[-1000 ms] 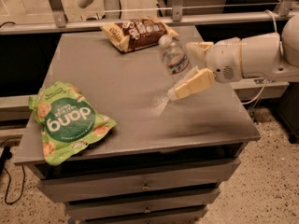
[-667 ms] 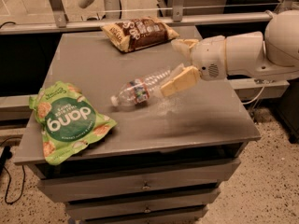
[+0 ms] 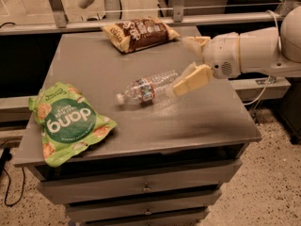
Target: Knock water bottle over
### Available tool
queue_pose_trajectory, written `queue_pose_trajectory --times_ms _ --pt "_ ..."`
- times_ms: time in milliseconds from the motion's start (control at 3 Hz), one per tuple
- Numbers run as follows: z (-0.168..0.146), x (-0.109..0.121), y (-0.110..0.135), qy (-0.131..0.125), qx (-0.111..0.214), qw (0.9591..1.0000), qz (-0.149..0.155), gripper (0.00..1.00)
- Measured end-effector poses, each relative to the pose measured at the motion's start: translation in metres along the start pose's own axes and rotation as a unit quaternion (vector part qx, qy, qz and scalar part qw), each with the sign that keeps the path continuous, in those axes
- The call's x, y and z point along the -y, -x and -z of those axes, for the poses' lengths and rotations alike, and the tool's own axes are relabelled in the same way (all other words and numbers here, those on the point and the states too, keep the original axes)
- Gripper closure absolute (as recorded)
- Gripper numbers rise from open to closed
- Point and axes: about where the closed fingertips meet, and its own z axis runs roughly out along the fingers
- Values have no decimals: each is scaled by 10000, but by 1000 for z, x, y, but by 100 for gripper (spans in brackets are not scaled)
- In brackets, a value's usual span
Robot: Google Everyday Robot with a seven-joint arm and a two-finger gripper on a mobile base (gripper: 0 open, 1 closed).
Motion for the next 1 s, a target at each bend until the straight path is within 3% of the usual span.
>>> queue_pose_trajectory --times_ms 667,1000 --pt "99 51 -15 -409 -293 9982 324 0" --pt "109 57 -3 -484 -254 9975 440 0"
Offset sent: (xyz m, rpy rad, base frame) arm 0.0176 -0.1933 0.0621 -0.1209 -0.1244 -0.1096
